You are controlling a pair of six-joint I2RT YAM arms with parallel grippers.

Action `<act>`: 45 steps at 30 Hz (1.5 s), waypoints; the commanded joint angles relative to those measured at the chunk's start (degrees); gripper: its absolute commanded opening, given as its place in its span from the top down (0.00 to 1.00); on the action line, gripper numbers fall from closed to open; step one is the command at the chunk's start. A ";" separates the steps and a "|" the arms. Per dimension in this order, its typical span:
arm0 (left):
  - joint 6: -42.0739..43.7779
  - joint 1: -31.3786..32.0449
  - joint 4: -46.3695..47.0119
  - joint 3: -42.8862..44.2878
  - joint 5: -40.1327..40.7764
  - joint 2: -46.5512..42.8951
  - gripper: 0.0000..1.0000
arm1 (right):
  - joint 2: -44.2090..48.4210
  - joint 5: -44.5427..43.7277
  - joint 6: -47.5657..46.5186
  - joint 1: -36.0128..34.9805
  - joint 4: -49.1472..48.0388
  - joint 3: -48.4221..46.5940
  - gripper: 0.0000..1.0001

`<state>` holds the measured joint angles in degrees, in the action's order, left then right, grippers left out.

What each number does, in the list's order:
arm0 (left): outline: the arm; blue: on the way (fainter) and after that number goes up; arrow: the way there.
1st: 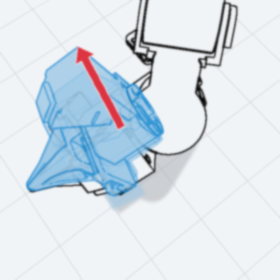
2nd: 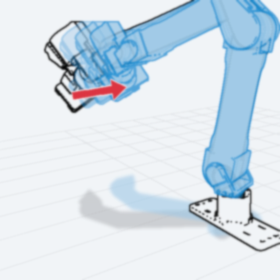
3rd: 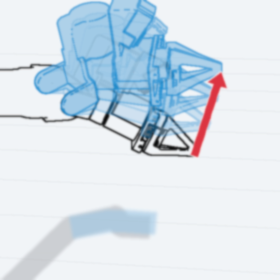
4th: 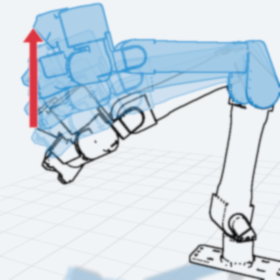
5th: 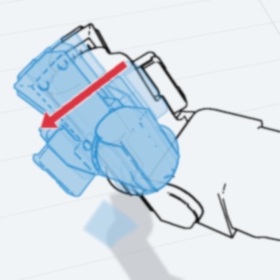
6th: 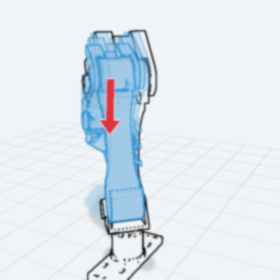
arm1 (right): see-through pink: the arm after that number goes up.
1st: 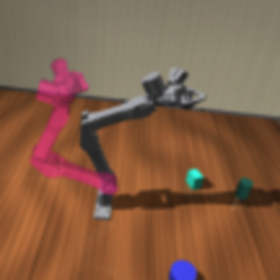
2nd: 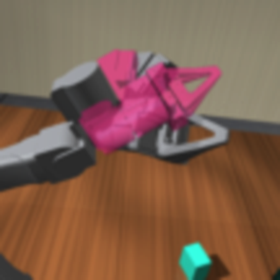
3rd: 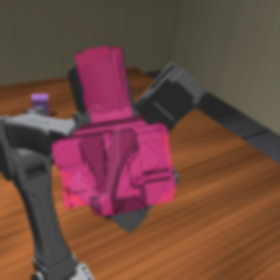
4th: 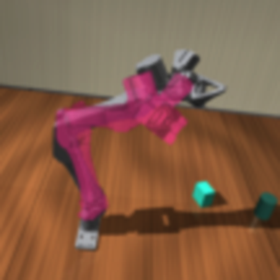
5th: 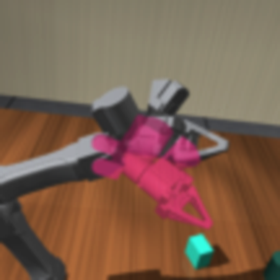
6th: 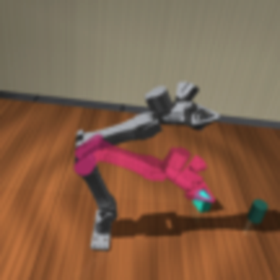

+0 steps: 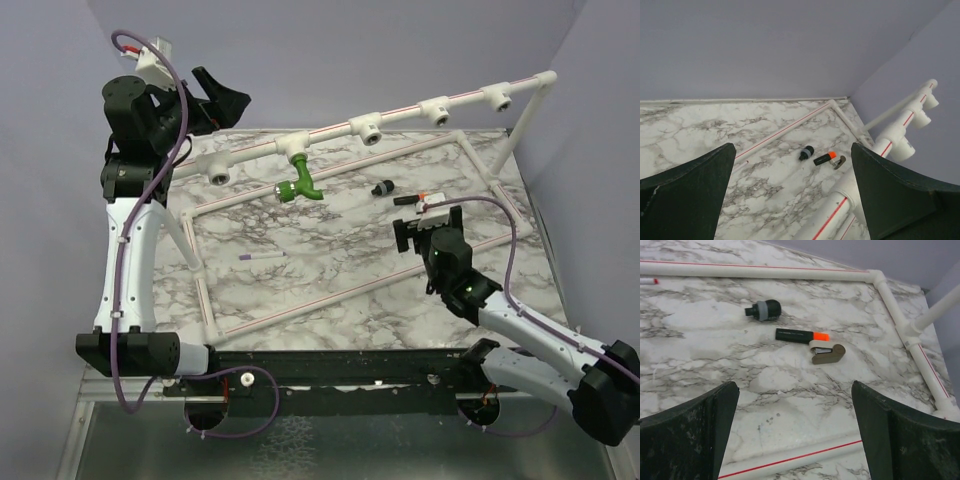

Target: Install the water faucets

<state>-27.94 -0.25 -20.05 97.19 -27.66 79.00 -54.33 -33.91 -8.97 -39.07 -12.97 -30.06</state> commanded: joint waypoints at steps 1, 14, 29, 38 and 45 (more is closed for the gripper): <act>-2.48 0.16 -0.85 -0.61 -5.03 -4.40 0.01 | -2.03 3.50 6.11 7.32 -7.27 2.42 0.00; 1.86 7.83 -0.81 -1.94 -6.18 -9.63 0.01 | -13.96 0.91 6.11 21.82 -43.89 20.22 0.00; 17.53 25.27 -10.62 1.86 12.04 -13.20 0.01 | -35.32 16.25 2.04 27.60 -66.84 20.55 0.00; 19.32 30.36 -11.32 1.98 11.55 -15.18 0.01 | -39.86 23.61 1.64 30.66 -72.02 20.55 0.00; 18.29 30.49 -10.91 -0.35 11.46 -18.84 0.01 | -38.57 20.50 4.25 31.47 -65.09 18.17 0.00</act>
<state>-9.67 30.04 -30.15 97.76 -16.47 62.92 -93.10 -12.58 -6.26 -8.43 -79.07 -10.92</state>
